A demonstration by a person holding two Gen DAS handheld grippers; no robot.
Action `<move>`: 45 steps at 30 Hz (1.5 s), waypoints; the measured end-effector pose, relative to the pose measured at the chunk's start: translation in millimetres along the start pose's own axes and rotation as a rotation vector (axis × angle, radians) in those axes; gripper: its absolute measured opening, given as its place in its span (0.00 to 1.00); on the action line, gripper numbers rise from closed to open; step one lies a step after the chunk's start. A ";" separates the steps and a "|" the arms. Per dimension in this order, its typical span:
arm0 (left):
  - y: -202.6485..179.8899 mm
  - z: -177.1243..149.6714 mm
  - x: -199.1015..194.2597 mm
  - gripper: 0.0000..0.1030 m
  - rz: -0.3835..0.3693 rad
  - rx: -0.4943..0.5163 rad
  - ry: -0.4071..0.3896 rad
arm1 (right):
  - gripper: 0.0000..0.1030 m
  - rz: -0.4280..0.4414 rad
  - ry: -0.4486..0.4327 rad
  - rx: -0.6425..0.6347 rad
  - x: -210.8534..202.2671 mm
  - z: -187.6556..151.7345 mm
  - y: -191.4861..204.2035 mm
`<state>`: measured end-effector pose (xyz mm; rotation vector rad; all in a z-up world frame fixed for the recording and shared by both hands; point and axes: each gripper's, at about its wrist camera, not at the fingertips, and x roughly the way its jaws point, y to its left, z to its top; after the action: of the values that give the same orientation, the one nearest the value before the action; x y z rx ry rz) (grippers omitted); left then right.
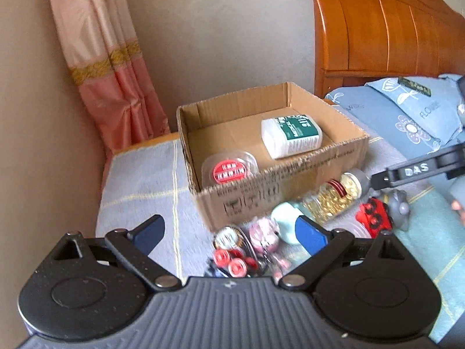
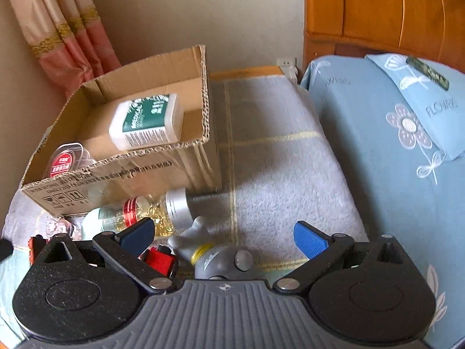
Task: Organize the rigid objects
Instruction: 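Release the container and bottle into the box with both tools, then withdraw, then move the left tool to the clear empty jar and grasp it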
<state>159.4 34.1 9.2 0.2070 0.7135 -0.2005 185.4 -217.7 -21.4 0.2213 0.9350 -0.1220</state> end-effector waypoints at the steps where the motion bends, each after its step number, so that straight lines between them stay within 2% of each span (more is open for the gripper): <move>1: -0.1 -3.7 -2.0 0.93 0.006 -0.012 -0.005 | 1.00 -0.003 0.006 0.003 2.2 -0.5 1.2; 5: -5.6 -16.6 -5.8 0.93 0.032 -0.025 -0.002 | 1.00 -0.018 0.018 0.013 10.7 -2.9 2.7; 9: -12.2 -26.7 -7.3 0.93 0.008 -0.025 0.016 | 1.00 -0.041 -0.001 0.033 16.0 -7.1 -2.0; 12: -14.0 -31.9 -8.2 0.93 -0.012 -0.036 0.025 | 1.00 -0.008 -0.001 0.062 13.7 -12.9 -9.1; 30: -4.4 -40.0 -17.9 0.93 -0.011 -0.071 0.021 | 1.00 0.092 -0.049 -0.007 -49.8 -54.9 -41.7; 35: -3.4 -40.0 -18.3 0.93 -0.009 -0.077 0.021 | 1.00 0.104 -0.053 -0.091 -60.6 -74.8 -46.8; 40: -6.1 -41.9 -19.9 0.93 -0.019 -0.065 0.019 | 1.00 0.093 -0.055 -0.259 -65.0 -99.5 -43.9; 45: -13.3 -43.4 -19.5 0.93 -0.018 -0.050 0.027 | 1.00 0.090 0.024 -0.406 -44.5 -127.3 -30.3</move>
<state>114.5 34.5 -11.4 0.1561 0.7463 -0.1978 53.4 -216.1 -62.5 -0.1109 0.9519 0.1542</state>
